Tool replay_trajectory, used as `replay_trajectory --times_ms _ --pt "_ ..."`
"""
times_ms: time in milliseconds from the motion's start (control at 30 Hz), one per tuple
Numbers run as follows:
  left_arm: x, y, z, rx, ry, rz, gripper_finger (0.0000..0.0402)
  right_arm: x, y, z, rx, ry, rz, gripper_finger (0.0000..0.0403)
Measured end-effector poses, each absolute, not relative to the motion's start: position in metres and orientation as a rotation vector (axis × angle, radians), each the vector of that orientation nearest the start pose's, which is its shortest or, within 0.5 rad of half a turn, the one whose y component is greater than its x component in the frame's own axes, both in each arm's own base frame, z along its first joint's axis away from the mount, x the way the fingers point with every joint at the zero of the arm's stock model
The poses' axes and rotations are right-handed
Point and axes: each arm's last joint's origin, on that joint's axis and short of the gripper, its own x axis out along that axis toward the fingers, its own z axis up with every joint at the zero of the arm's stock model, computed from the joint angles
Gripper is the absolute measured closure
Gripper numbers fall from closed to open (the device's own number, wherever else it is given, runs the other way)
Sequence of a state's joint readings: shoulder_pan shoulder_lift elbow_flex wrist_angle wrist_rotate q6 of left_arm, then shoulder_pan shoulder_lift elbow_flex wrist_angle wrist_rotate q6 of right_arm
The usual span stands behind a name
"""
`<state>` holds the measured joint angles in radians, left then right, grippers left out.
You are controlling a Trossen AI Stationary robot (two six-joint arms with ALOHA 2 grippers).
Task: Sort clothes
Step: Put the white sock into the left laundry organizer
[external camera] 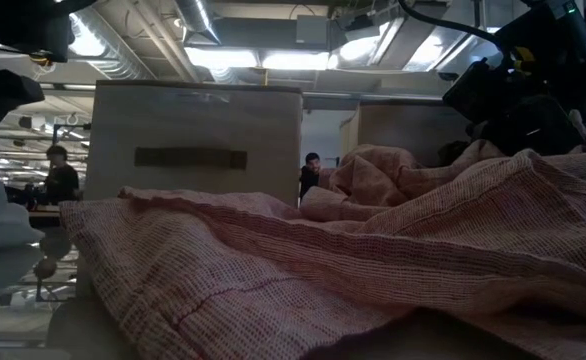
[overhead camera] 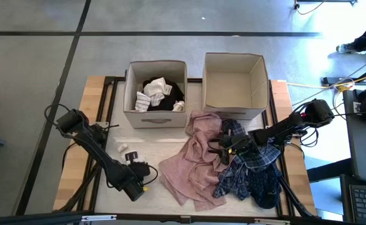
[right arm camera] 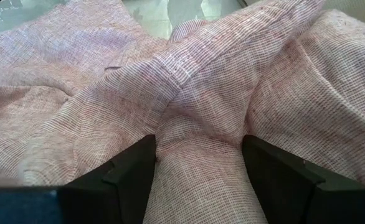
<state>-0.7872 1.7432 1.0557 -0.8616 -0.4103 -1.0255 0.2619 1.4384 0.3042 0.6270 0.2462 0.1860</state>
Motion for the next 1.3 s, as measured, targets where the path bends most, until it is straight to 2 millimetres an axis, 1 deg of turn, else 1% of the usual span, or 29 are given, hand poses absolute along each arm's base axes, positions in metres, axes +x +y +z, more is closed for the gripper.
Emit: replay_trajectory --times_ms 100,167,333,500,700,800,1000,1167,1300 --pt "0.217 -0.199 0.16 -0.032 1.211 0.381 0.038 0.221 0.052 0.122 0.055 0.49 -0.031 0.016" --pt "0.219 -0.199 0.16 -0.047 1.205 0.389 0.0394 0.221 0.052 0.122 0.055 0.49 -0.031 0.016" --pt "0.221 -0.197 0.163 -0.062 1.188 0.39 0.039 0.221 0.052 0.122 0.055 0.49 -0.031 0.016" --pt "0.222 -0.192 0.176 -0.082 1.13 0.393 0.0397 0.221 0.052 0.122 0.055 0.49 -0.03 0.016" --pt "0.229 -0.185 0.208 -0.056 0.984 0.374 0.0396 0.221 0.052 0.122 0.055 0.49 -0.031 0.016" --pt "0.233 -0.178 0.229 -0.023 0.91 0.362 0.0398 0.221 0.052 0.122 0.055 0.49 -0.031 0.016" --pt "0.237 -0.153 0.274 0.033 0.757 0.374 0.0393 0.221 0.052 0.122 0.071 0.489 -0.035 0.016" --pt "0.234 -0.128 0.309 0.098 0.633 0.411 0.0398 0.221 0.052 0.122 0.072 0.489 -0.035 0.016" --pt "0.232 -0.109 0.334 0.146 0.513 0.465 0.0394 0.221 0.052 0.122 0.072 0.489 -0.035 0.016"
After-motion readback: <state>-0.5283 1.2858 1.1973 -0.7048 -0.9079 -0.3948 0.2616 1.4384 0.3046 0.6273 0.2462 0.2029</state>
